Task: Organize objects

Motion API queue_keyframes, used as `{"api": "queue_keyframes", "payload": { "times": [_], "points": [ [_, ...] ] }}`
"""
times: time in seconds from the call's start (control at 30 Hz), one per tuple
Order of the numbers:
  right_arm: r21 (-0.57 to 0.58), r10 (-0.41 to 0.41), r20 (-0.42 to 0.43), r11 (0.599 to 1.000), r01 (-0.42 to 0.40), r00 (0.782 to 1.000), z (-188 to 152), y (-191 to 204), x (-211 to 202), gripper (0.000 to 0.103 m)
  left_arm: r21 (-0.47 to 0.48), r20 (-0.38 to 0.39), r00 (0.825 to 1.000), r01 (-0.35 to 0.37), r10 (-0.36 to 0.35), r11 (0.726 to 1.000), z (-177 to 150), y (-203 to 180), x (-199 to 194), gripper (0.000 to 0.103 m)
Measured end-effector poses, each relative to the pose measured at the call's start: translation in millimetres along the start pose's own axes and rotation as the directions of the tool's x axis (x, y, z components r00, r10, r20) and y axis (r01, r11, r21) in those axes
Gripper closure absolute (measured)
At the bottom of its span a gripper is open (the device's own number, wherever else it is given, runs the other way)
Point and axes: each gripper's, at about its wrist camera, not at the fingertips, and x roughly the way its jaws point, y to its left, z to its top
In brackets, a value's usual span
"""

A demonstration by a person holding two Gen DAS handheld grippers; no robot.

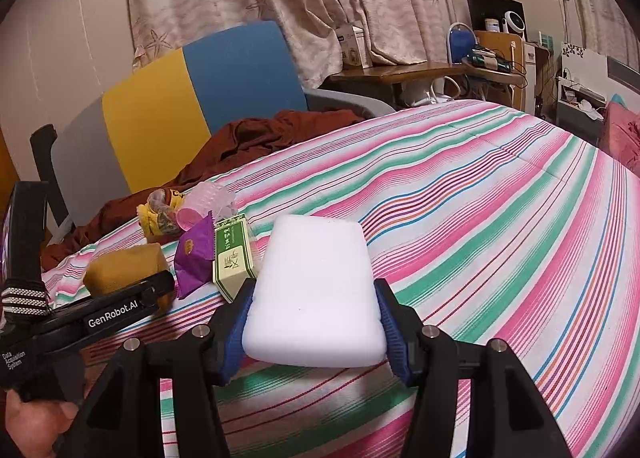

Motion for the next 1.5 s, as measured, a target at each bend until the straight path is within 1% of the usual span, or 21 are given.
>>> {"api": "queue_keyframes", "payload": {
  "times": [0.07, 0.13, 0.23, 0.37, 0.43, 0.53, 0.67, 0.83, 1.07, 1.13, 1.27, 1.37, 1.5],
  "points": [
    [-0.002, -0.004, 0.003, 1.0, 0.004, 1.0, 0, 1, 0, 0.046, 0.032, 0.022, 1.0, -0.008, 0.007, 0.999, -3, -6, -5, 0.028],
    [-0.008, -0.005, 0.013, 1.0, 0.005, 1.0, -1, 2, -2, 0.046, 0.044, 0.036, 0.999, -0.008, 0.007, 0.999, -6, -7, -9, 0.028],
    [-0.028, -0.009, 0.03, 1.0, 0.01, 0.999, -1, 5, -6, 0.046, 0.041, 0.068, 0.997, -0.022, 0.019, 0.999, -11, -4, -19, 0.028],
    [-0.066, -0.001, 0.042, 0.998, 0.003, 0.999, -1, 12, -8, 0.046, 0.025, 0.132, 0.991, -0.032, 0.028, 0.999, -23, 5, -43, 0.028],
    [-0.084, 0.01, 0.046, 0.996, -0.006, 0.999, -1, 15, -9, 0.046, 0.022, 0.145, 0.989, -0.029, 0.026, 0.999, -28, 8, -50, 0.028],
    [-0.112, 0.015, 0.061, 0.994, -0.009, 0.998, -2, 20, -12, 0.046, 0.006, 0.155, 0.988, 0.004, -0.005, 1.0, -39, 16, -63, 0.028],
    [-0.17, 0.043, 0.073, 0.985, -0.03, 0.996, -6, 34, -19, 0.046, -0.047, 0.167, 0.986, 0.013, -0.005, 0.999, -54, 32, -81, 0.028],
    [-0.256, 0.076, 0.104, 0.966, -0.047, 0.992, -18, 56, -35, 0.046, -0.081, 0.188, 0.982, 0.018, -0.002, 0.997, -75, 46, -101, 0.028],
    [-0.367, 0.115, 0.09, 0.927, -0.075, 0.989, -39, 90, -53, 0.046, -0.117, 0.211, 0.977, 0.022, 0.003, 0.993, -99, 63, -126, 0.028],
    [-0.398, 0.134, 0.074, 0.912, -0.094, 0.988, -48, 100, -58, 0.046, -0.13, 0.215, 0.976, 0.022, 0.006, 0.991, -104, 68, -130, 0.028],
    [-0.468, 0.171, 0.045, 0.874, -0.13, 0.984, -64, 124, -69, 0.046, -0.188, 0.221, 0.975, 0.021, 0.021, 0.982, -120, 86, -142, 0.028],
    [-0.479, 0.185, 0.026, 0.865, -0.15, 0.982, -72, 136, -74, 0.046, -0.224, 0.212, 0.976, 0.0, 0.048, 0.975, -130, 99, -150, 0.028],
    [-0.455, 0.211, -0.007, 0.87, -0.191, 0.978, -79, 145, -79, 0.046, -0.239, 0.2, 0.978, -0.015, 0.064, 0.971, -142, 113, -158, 0.027]
  ]
}}
